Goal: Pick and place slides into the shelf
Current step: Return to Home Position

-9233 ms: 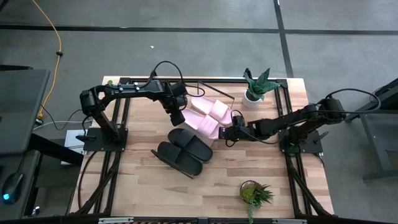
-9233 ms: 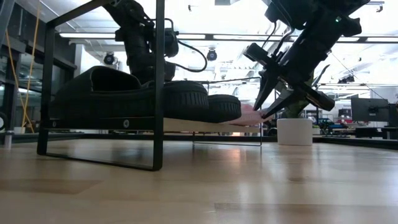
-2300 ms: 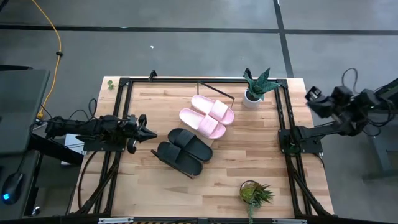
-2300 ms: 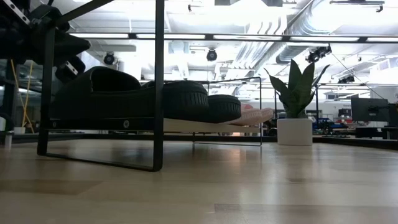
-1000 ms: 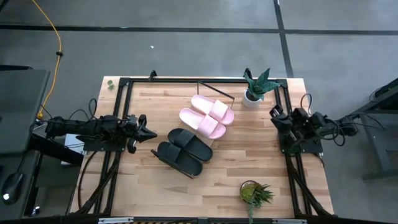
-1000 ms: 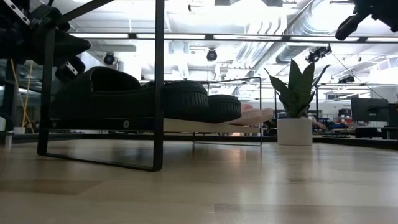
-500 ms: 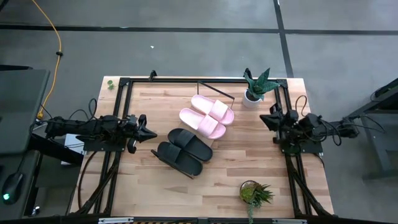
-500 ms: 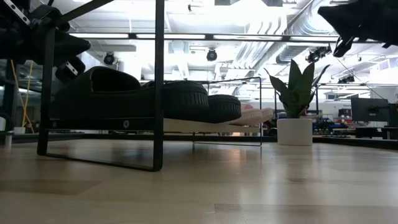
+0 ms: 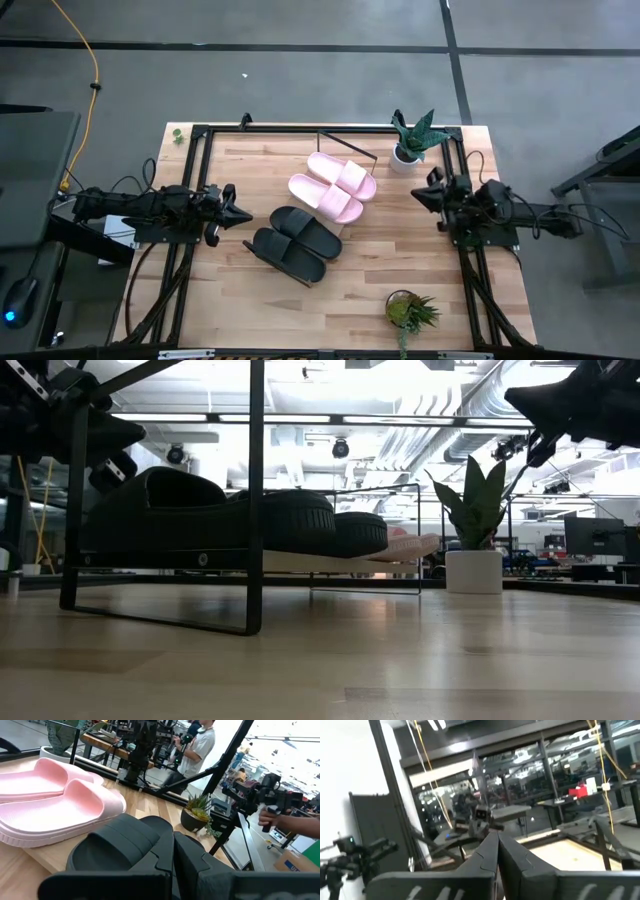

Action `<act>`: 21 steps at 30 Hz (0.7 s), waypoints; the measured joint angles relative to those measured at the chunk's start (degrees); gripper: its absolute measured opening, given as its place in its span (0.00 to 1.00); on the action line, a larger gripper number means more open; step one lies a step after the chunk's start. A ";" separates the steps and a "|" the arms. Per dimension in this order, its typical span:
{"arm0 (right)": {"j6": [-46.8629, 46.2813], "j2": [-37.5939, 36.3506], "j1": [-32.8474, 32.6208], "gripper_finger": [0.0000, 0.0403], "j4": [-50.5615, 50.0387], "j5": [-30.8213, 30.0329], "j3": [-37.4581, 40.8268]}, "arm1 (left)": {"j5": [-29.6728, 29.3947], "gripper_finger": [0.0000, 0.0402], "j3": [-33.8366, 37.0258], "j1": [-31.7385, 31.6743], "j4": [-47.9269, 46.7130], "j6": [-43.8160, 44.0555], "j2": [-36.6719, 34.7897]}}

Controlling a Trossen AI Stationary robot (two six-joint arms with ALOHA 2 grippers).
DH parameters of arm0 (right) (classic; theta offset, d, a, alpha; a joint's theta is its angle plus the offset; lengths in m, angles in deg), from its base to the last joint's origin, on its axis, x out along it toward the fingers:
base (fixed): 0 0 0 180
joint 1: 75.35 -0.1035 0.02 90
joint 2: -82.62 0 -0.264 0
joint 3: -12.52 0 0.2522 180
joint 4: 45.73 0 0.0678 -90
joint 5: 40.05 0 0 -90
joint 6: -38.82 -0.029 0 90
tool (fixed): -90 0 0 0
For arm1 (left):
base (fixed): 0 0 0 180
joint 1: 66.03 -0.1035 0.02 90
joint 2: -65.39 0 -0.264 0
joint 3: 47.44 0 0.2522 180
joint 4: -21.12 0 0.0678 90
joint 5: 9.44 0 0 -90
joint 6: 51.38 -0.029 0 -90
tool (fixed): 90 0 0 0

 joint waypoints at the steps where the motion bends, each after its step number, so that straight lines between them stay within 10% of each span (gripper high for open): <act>1: 0.31 0.01 0.00 0.00 -0.62 0.40 0.00 | -0.02 0.00 -0.01 0.00 0.00 0.00 0.00; 21: 2.89 0.04 -0.04 0.00 -17.10 -0.83 -0.04 | -0.02 0.00 0.01 0.00 0.02 0.00 0.00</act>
